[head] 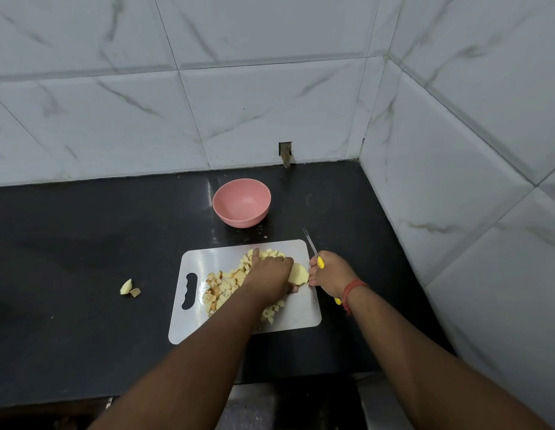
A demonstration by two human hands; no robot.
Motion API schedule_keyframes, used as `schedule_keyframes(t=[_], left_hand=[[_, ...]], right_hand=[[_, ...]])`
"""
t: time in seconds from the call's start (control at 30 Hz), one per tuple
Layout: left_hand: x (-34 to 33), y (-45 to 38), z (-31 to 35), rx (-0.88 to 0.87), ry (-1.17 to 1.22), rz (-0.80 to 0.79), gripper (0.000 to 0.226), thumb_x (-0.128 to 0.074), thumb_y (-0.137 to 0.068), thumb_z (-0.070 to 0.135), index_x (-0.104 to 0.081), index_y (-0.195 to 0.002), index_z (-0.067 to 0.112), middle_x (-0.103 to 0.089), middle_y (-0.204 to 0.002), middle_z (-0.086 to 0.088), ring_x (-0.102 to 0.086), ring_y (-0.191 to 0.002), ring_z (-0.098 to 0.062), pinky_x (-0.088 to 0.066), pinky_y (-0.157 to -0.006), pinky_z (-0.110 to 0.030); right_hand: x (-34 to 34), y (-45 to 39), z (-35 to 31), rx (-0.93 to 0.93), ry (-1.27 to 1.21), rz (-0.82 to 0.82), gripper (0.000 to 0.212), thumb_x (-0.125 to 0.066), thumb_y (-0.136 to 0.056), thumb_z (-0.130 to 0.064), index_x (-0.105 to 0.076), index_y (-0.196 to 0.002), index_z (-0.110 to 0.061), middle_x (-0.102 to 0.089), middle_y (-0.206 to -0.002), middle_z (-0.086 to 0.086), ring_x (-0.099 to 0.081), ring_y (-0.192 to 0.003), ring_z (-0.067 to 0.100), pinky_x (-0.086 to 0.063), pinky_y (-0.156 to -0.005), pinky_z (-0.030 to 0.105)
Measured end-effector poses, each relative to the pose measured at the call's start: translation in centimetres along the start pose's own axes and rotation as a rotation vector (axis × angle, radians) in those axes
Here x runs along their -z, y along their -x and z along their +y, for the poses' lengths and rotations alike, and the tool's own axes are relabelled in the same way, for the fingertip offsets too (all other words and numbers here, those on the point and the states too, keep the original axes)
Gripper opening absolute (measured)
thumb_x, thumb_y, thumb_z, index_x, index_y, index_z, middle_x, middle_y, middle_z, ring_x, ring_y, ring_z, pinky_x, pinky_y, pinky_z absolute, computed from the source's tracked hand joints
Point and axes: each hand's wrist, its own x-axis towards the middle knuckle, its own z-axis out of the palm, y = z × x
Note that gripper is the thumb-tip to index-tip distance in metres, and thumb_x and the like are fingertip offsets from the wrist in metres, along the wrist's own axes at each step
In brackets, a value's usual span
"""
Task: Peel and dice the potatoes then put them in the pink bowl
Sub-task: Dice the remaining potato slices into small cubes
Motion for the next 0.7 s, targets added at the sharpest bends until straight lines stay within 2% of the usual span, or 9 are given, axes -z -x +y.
schedule_keyframes(t=[0.13,0.3,0.47,0.6,0.7], left_hand=[[0.4,-0.1,0.5,0.031,-0.001,0.006,0.045,-0.061,-0.093,0.051,-0.054,-0.121,0.016,-0.068,-0.116,-0.003,-0.061,-0.114,-0.025,-0.004,-0.121,-0.058],[0.0,-0.2,0.9,0.072,0.015,0.024,0.049,-0.062,-0.090,0.056,-0.054,-0.117,0.016,-0.070,-0.110,-0.004,-0.064,-0.109,-0.025,-0.004,-0.121,-0.057],[0.0,-0.3,1.2,0.110,0.013,0.013,0.052,-0.061,-0.090,0.058,-0.051,-0.119,0.016,-0.070,-0.107,-0.004,-0.064,-0.109,-0.026,-0.003,-0.121,-0.057],[0.1,-0.2,1.4,0.114,-0.035,0.005,0.057,-0.059,-0.090,0.060,-0.051,-0.125,0.015,-0.067,-0.118,-0.005,-0.060,-0.116,-0.027,-0.007,-0.120,-0.060],[0.0,0.0,1.4,0.092,-0.087,0.075,0.067,-0.057,-0.087,0.066,-0.050,-0.133,0.018,-0.054,-0.133,-0.005,-0.050,-0.127,-0.028,-0.012,-0.118,-0.063]], right_hand=[[0.0,0.0,-0.1,0.003,-0.098,-0.012,0.021,-0.050,-0.085,0.010,-0.059,-0.093,-0.007,-0.062,-0.080,0.012,-0.066,-0.080,0.027,-0.058,-0.084,0.047],[0.1,0.1,0.0,0.018,-0.081,0.008,0.020,-0.051,-0.086,0.006,-0.058,-0.092,-0.011,-0.069,-0.087,0.015,-0.070,-0.085,0.028,-0.058,-0.084,0.043],[0.0,0.3,-0.2,0.013,-0.097,0.021,0.020,-0.049,-0.087,0.007,-0.058,-0.096,-0.008,-0.069,-0.095,0.020,-0.069,-0.089,0.030,-0.058,-0.084,0.042],[0.0,0.4,-0.2,0.007,-0.093,0.022,0.022,-0.050,-0.086,0.008,-0.058,-0.098,-0.007,-0.069,-0.094,0.018,-0.070,-0.091,0.029,-0.057,-0.086,0.043],[-0.2,0.6,-0.1,-0.001,-0.128,0.037,0.021,-0.047,-0.085,0.007,-0.057,-0.097,-0.008,-0.068,-0.088,0.015,-0.069,-0.088,0.027,-0.057,-0.086,0.046]])
